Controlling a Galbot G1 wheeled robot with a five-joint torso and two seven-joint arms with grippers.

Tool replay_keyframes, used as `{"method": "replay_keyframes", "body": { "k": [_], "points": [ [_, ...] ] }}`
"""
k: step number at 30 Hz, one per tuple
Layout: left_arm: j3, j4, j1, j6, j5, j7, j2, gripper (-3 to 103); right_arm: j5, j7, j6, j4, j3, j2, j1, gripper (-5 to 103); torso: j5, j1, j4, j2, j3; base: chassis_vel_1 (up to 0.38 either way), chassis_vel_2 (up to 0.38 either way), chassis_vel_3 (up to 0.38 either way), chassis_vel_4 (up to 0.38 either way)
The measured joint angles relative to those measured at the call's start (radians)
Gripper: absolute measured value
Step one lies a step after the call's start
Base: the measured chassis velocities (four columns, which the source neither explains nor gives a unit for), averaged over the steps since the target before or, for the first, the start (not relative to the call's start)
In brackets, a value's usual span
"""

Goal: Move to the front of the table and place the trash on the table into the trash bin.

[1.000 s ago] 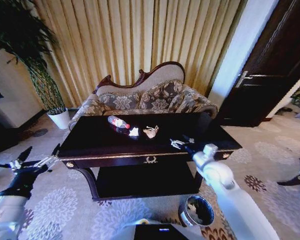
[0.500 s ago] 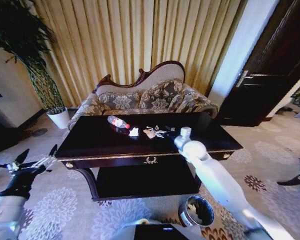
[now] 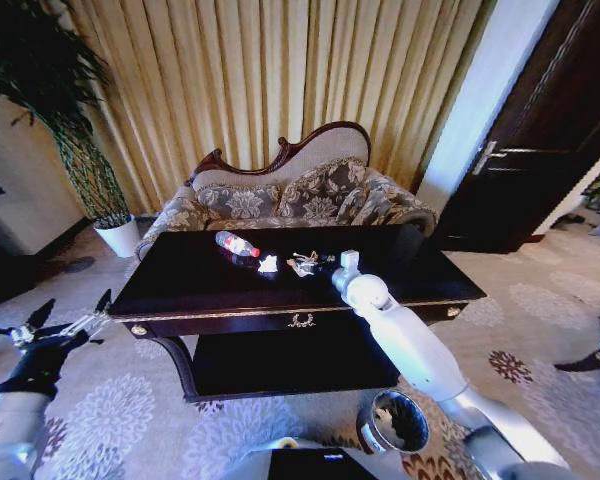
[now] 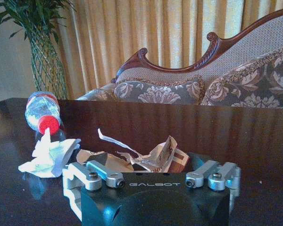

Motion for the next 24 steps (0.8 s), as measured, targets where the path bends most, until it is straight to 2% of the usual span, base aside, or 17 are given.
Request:
{"method": "replay_keyframes", "body": {
  "k": [1, 2, 4, 5, 8, 9, 11, 12, 14, 16, 17, 19, 21, 24],
  "points": [
    [-0.001, 0.000, -0.001, 0.000, 0.000, 0.000, 0.001, 100, -0.005, 0.000, 0.000, -0.001, -0.001, 0.001, 0.000, 93, 0.0000, 0.000, 0.0000, 0.000, 0.000, 0.000, 0.000, 0.000, 0.000],
    [-0.001, 0.000, -0.001, 0.000, 0.000, 0.000, 0.001, 100, -0.006, 0.000, 0.000, -0.001, -0.001, 0.001, 0.001, 93, 0.0000, 0.000, 0.0000, 0.000, 0.000, 0.000, 0.000, 0.000, 0.000],
    [-0.002, 0.000, -0.003, 0.000, 0.000, 0.000, 0.001, 100, -0.012, 0.000, 0.001, -0.001, -0.002, 0.001, 0.004, 82, 0.0000, 0.000, 0.0000, 0.000, 0.000, 0.000, 0.000, 0.000, 0.000],
    [-0.002, 0.000, -0.003, 0.000, 0.000, 0.000, 0.001, 100, -0.012, 0.000, 0.001, -0.001, -0.002, 0.001, 0.004, 82, 0.0000, 0.000, 0.0000, 0.000, 0.000, 0.000, 0.000, 0.000, 0.000],
    [-0.002, 0.000, -0.003, -0.002, 0.000, 0.000, 0.001, 100, -0.013, 0.000, 0.002, 0.000, 0.000, 0.003, 0.003, 65, 0.0000, 0.000, 0.0000, 0.000, 0.000, 0.000, 0.000, 0.000, 0.000],
    [-0.002, 0.000, -0.003, -0.002, 0.000, 0.000, 0.001, 100, -0.013, 0.000, 0.002, 0.000, 0.000, 0.003, 0.003, 65, 0.0000, 0.000, 0.0000, 0.000, 0.000, 0.000, 0.000, 0.000, 0.000],
    [-0.001, 0.000, -0.003, -0.003, 0.000, 0.000, 0.004, 100, -0.015, -0.001, 0.003, 0.003, 0.004, 0.003, -0.003, 54, 0.0000, 0.000, 0.0000, 0.000, 0.000, 0.000, 0.000, 0.000, 0.000],
    [-0.001, 0.000, -0.004, -0.003, 0.000, 0.000, 0.005, 100, -0.015, -0.001, 0.003, 0.003, 0.006, 0.003, -0.005, 54, 0.0000, 0.000, 0.0000, 0.000, 0.000, 0.000, 0.000, 0.000, 0.000],
    [0.000, 0.000, -0.006, -0.003, 0.000, 0.000, 0.007, 100, -0.017, -0.001, 0.004, 0.007, 0.013, 0.003, -0.015, 44, 0.0000, 0.000, 0.0000, 0.000, 0.000, 0.000, 0.000, 0.000, 0.000],
    [0.000, 0.000, -0.006, -0.003, 0.000, 0.000, 0.007, 100, -0.018, -0.001, 0.005, 0.008, 0.015, 0.003, -0.018, 44, 0.0000, 0.000, 0.0000, 0.000, 0.000, 0.000, 0.000, 0.000, 0.000],
    [0.001, 0.000, -0.006, -0.003, 0.000, 0.000, 0.007, 100, -0.019, -0.001, 0.005, 0.010, 0.018, 0.002, -0.021, 33, 0.0000, 0.000, 0.0000, 0.000, 0.000, 0.000, 0.000, 0.000, 0.000],
    [0.002, 0.000, -0.007, -0.004, 0.000, 0.000, 0.008, 100, -0.020, -0.001, 0.006, 0.016, 0.026, 0.000, -0.031, 22, 0.0000, 0.000, 0.0000, 0.000, 0.000, 0.000, 0.000, 0.000, 0.000],
    [0.002, 0.000, -0.008, -0.004, 0.000, 0.000, 0.009, 100, -0.020, 0.000, 0.007, 0.021, 0.030, -0.001, -0.035, 22, 0.0000, 0.000, 0.0000, 0.000, 0.000, 0.000, 0.000, 0.000, 0.000],
    [0.004, 0.000, -0.010, -0.005, 0.000, -0.001, 0.012, 100, -0.008, 0.029, 0.012, 0.050, 0.054, -0.004, -0.051, 7, 0.0001, 0.000, 0.0001, 0.000, 0.000, 0.000, 0.000, 0.000, 0.000]
  ]
}}
